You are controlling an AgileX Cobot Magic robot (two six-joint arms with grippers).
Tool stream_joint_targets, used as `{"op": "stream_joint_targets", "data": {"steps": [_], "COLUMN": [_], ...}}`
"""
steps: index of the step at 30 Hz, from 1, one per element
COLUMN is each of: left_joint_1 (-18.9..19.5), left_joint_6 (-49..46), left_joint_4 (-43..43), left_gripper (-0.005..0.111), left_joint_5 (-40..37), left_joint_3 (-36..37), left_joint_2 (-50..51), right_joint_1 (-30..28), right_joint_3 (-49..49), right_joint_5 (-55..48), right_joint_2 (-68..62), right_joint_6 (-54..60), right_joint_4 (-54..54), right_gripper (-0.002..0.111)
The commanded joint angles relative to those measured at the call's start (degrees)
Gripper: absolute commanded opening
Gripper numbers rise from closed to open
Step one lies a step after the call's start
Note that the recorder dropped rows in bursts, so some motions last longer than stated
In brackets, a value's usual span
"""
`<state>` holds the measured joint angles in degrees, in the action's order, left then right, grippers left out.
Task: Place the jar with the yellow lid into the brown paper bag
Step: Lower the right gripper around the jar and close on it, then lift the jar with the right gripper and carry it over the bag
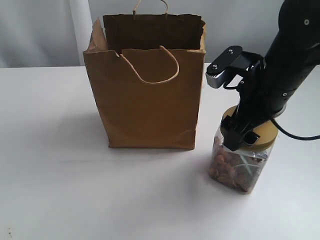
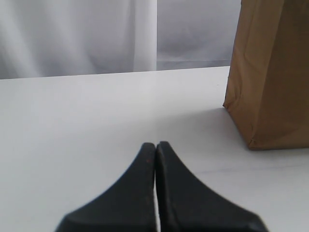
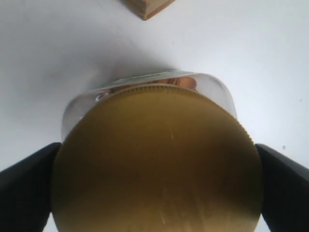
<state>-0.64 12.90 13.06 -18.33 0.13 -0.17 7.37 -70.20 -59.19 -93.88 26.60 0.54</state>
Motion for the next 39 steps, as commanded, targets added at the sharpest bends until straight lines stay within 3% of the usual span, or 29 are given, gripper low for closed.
{"op": "stream_joint_targets", "data": {"steps": [1,16,18,33,39], "left_joint_1": [-0.28,-0.28,-0.28,-0.28,-0.28], "left_joint_6": [0.22,0.22,0.22,0.22,0.22], "left_joint_4": [-0.22,-0.22,-0.22,-0.22,-0.22], "left_gripper": [0.001,0.001,0.001,0.001,0.001], "left_joint_5": [0.54,0.54,0.54,0.54,0.54], "left_joint_3": [-0.13,-0.13,-0.13,-0.13,-0.13], "left_joint_2": [0.17,0.17,0.17,0.17,0.17], "right_joint_1": [0.05,0.05,0.05,0.05,0.05], "right_joint_3": [0.13,-1.51,-4.68,-31.42,-38.00], "right_joint_5": [1.87,-6.69,-10.77,-10.77,-10.01], "right_joint_2": [1.23,15.70,16.30,18.12,16.77], "right_joint_6": [-0.21,-9.19,-10.64,-18.47,-20.44], "right_joint_4": [2.88,10.42,12.15,8.68,-0.54], "right_gripper": [0.000,0.000,0.000,0.000,0.000]}}
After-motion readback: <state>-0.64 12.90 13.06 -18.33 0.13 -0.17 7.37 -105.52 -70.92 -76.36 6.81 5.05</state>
